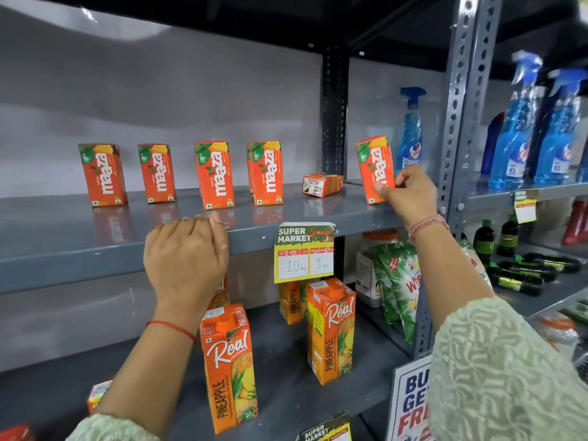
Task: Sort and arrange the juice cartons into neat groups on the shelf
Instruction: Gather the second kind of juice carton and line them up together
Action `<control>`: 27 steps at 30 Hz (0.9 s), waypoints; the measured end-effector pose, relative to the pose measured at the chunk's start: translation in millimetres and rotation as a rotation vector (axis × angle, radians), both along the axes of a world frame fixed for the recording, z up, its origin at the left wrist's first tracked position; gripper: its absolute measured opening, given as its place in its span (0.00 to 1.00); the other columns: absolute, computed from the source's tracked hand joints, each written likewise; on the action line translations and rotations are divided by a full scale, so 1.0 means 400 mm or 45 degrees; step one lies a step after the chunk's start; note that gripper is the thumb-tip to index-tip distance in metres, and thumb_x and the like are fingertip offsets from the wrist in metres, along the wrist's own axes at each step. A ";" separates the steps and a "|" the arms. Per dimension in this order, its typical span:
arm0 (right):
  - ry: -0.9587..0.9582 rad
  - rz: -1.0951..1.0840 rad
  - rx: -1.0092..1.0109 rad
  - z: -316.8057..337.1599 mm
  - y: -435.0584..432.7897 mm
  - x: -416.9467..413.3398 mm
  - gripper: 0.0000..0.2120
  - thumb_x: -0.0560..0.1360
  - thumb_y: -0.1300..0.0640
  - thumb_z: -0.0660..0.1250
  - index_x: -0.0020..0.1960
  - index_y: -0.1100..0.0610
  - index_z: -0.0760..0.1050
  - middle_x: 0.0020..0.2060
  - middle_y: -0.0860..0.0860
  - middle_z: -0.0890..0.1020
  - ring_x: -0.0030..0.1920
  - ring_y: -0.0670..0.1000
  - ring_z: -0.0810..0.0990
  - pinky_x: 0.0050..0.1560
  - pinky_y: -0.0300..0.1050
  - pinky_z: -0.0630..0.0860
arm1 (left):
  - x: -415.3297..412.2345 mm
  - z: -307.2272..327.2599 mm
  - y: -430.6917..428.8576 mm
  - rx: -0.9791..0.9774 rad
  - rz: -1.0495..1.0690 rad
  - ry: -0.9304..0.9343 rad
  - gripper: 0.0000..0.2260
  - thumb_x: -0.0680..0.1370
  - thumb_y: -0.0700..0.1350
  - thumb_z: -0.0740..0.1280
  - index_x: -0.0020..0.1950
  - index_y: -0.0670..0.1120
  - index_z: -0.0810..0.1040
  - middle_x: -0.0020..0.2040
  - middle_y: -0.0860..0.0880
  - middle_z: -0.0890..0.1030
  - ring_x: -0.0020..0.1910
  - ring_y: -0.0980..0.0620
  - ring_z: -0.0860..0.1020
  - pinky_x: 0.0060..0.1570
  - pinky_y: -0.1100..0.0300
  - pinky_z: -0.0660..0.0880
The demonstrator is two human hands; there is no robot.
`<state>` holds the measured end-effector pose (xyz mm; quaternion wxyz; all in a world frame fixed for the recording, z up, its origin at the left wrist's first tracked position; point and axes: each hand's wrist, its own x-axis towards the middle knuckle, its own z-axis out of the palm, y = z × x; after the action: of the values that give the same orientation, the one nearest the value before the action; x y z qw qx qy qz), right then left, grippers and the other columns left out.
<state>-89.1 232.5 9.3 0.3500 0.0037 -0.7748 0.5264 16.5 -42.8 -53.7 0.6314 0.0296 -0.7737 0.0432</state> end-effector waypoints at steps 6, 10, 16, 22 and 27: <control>-0.110 0.027 -0.011 0.004 -0.009 -0.001 0.22 0.67 0.59 0.74 0.32 0.52 0.59 0.45 0.55 0.76 0.48 0.53 0.76 0.52 0.49 0.76 | 0.011 0.003 0.001 0.018 -0.003 -0.061 0.22 0.79 0.45 0.55 0.33 0.35 0.79 0.29 0.40 0.81 0.28 0.41 0.79 0.35 0.54 0.75; -0.218 0.096 0.015 0.025 -0.001 0.005 0.24 0.66 0.58 0.75 0.58 0.57 0.69 0.61 0.58 0.78 0.62 0.57 0.76 0.65 0.52 0.72 | 0.013 0.004 -0.001 0.005 0.006 -0.082 0.21 0.78 0.44 0.56 0.33 0.35 0.80 0.29 0.40 0.81 0.27 0.41 0.79 0.35 0.55 0.75; -0.259 0.122 0.060 0.035 -0.015 0.013 0.22 0.68 0.58 0.74 0.61 0.62 0.75 0.60 0.57 0.80 0.61 0.56 0.77 0.65 0.51 0.72 | 0.032 0.012 -0.026 -0.103 -0.032 -0.186 0.20 0.78 0.45 0.56 0.37 0.38 0.82 0.32 0.42 0.83 0.29 0.43 0.81 0.36 0.56 0.76; -0.182 0.379 -0.148 0.031 -0.129 0.059 0.21 0.67 0.64 0.74 0.59 0.65 0.74 0.55 0.58 0.81 0.54 0.55 0.80 0.59 0.51 0.76 | 0.088 0.029 -0.116 -0.185 -0.004 -0.198 0.19 0.77 0.45 0.56 0.32 0.40 0.79 0.28 0.43 0.80 0.24 0.44 0.77 0.28 0.59 0.72; -0.156 0.758 -0.151 0.058 -0.319 0.144 0.20 0.67 0.68 0.72 0.58 0.68 0.74 0.53 0.61 0.81 0.49 0.55 0.79 0.53 0.51 0.79 | 0.133 0.033 -0.202 -0.172 0.104 -0.215 0.20 0.76 0.45 0.56 0.29 0.40 0.78 0.25 0.42 0.79 0.21 0.44 0.76 0.26 0.62 0.69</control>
<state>-31.5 104.7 32.6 0.1327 0.1782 -0.7274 0.6493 69.9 -123.5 -40.5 0.5623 0.0148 -0.8175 0.1234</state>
